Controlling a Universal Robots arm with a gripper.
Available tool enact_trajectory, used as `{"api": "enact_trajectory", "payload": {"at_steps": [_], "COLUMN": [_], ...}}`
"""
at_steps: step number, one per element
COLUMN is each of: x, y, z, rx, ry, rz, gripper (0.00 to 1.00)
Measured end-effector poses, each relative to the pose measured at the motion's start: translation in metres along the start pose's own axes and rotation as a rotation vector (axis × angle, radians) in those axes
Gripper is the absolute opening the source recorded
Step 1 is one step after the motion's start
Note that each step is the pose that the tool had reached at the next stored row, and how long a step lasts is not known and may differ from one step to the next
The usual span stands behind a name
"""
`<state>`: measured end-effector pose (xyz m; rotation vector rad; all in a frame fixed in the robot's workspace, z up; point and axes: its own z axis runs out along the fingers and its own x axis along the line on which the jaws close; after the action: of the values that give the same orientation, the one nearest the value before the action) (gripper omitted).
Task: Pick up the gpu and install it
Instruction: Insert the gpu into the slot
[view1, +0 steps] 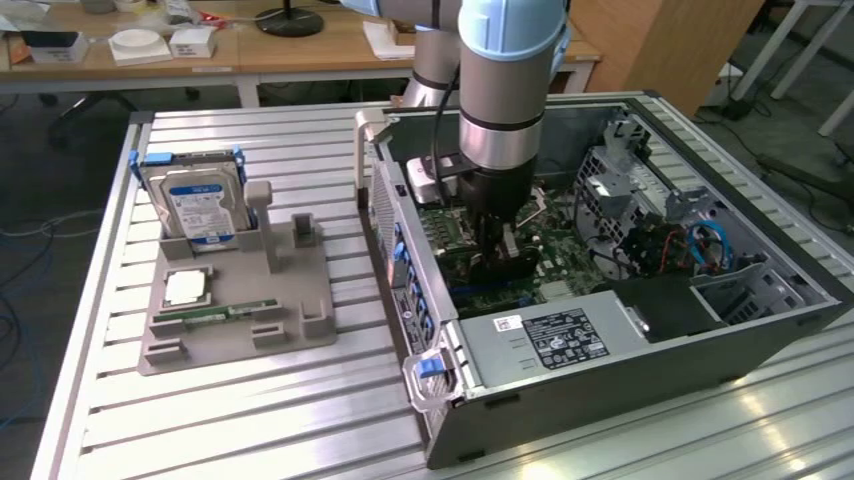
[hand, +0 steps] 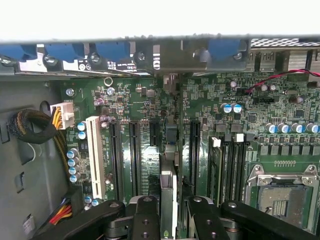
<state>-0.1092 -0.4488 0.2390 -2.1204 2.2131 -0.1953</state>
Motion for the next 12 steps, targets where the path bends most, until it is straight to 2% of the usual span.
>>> {"api": "enact_trajectory", "payload": {"at_steps": [12], "x": [-0.0002], "y": [0.0003], "z": [0.0023], "rx": [0.0003], "ry": [-0.0005], "rz": [0.000], "gripper": [0.26]}}
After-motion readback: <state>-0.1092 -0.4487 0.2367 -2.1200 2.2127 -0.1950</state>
